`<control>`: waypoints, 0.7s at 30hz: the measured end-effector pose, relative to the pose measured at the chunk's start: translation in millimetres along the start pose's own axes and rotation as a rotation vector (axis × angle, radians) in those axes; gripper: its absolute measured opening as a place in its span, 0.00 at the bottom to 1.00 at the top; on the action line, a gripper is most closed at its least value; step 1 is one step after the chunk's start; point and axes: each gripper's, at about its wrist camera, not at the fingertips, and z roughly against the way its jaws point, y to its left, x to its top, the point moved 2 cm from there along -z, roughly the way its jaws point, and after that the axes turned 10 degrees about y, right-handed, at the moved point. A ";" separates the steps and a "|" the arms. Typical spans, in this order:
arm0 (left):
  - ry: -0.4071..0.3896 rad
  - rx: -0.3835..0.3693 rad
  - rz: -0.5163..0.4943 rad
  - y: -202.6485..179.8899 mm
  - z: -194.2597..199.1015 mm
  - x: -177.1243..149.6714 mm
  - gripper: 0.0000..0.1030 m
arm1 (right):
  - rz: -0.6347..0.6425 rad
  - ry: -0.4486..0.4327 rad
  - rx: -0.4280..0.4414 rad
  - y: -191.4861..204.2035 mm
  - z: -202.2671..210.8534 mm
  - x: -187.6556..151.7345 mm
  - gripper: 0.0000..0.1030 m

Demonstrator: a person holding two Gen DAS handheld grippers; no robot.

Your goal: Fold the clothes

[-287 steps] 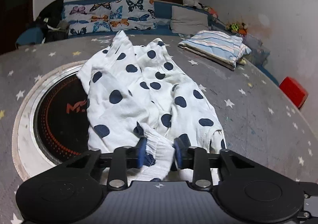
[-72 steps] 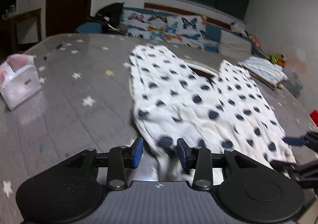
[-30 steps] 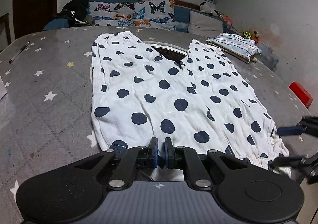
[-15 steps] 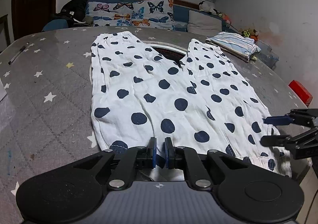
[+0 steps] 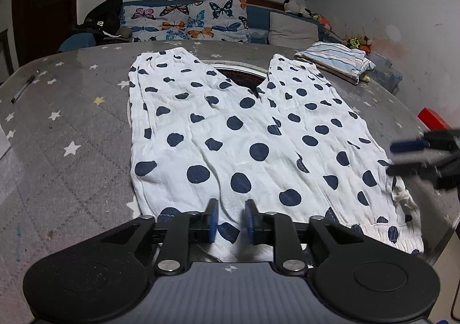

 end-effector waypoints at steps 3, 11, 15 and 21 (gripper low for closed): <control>-0.001 0.005 -0.002 -0.5 0.9 0.9 0.24 | -0.018 -0.017 -0.010 -19.5 -8.9 20.3 0.63; 0.002 0.011 0.001 3.3 1.0 4.4 0.24 | -0.036 0.013 -0.029 -53.7 -51.6 51.9 0.63; -0.007 0.015 -0.004 6.1 2.7 8.7 0.30 | -0.069 0.024 -0.050 -73.7 -56.1 55.9 0.63; 0.002 -0.002 -0.003 9.7 -2.0 13.4 0.30 | -0.114 -0.023 -0.055 -104.1 -59.8 90.9 0.63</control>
